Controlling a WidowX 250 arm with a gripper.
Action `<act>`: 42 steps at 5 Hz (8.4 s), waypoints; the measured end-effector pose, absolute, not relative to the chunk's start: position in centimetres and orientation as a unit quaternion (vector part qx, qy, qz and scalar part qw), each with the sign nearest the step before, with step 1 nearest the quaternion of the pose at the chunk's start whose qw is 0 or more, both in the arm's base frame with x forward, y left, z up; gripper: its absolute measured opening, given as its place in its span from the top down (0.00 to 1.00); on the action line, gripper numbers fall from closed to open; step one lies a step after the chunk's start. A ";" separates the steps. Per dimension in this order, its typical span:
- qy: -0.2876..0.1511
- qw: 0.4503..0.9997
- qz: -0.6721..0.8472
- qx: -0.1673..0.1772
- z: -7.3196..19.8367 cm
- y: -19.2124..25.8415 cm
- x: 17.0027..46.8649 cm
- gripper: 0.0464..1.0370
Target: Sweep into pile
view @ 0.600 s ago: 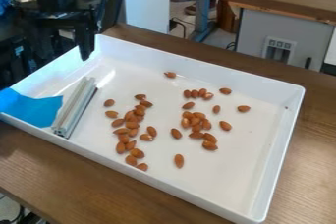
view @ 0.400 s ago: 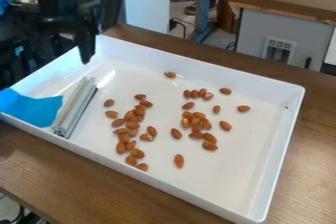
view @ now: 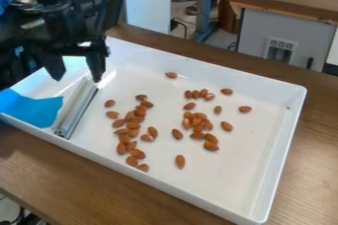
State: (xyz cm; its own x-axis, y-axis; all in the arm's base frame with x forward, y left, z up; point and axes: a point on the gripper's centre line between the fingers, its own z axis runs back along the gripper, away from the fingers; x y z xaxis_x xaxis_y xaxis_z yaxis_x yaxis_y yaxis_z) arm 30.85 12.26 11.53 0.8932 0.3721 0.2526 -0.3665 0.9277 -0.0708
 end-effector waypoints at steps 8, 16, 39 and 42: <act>-0.104 0.985 0.137 -0.030 6.6 12.1 29.0 0.04; -0.057 0.977 0.192 -0.077 7.1 2.7 31.9 0.68; -0.095 0.982 0.055 0.154 6.6 6.6 29.8 0.68; -0.092 0.985 0.049 0.134 6.0 1.7 29.2 0.68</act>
State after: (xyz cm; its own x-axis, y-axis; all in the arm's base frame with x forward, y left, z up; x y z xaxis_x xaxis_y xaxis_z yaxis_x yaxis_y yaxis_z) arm 29.15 1.73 6.05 0.9784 0.0722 0.1938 -0.1214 0.9592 0.2554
